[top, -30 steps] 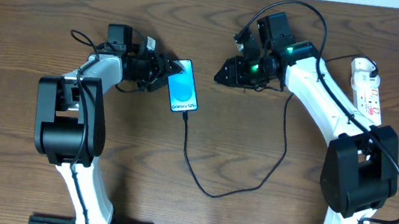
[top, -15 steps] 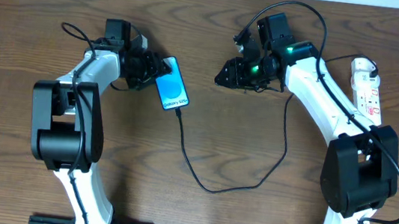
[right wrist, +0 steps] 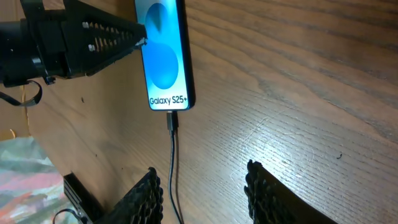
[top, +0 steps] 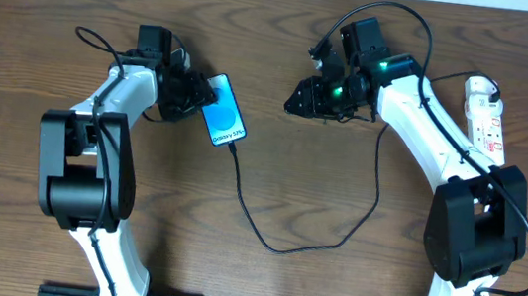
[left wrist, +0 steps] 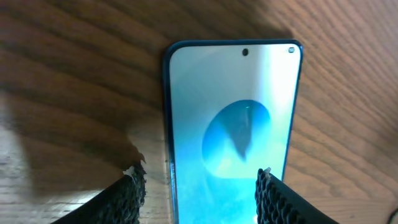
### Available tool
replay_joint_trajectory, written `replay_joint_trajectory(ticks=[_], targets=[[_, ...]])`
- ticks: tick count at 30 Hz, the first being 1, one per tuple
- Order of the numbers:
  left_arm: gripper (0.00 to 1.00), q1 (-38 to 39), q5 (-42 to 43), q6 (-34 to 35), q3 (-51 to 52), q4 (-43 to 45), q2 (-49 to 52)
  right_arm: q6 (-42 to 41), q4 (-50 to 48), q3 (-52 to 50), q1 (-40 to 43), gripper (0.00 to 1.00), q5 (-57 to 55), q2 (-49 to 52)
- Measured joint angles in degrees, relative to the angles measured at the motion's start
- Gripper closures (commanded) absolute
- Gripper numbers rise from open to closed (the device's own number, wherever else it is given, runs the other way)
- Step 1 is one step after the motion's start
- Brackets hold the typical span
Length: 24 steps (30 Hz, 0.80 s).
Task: Plug charger to phone and switch on socket
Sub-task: 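Release the phone with the left gripper and lift both grippers away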
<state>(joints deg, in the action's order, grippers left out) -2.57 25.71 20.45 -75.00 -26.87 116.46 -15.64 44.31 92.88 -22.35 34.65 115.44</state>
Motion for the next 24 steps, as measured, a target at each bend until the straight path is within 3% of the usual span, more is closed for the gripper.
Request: replay_joint_trajectory(ticks=[18, 24], targets=[[0.40, 0.0, -11.4, -2.7, 0.3, -2.8, -1.6, 0.9, 0.6, 0.0, 0.0, 0.59, -1.1, 0.0], [0.39, -0.3, -14.3, -2.9, 3.0, -6.3, -8.5, 2.6, 3.1, 0.0, 1.4, 0.64, -1.4, 0.0]])
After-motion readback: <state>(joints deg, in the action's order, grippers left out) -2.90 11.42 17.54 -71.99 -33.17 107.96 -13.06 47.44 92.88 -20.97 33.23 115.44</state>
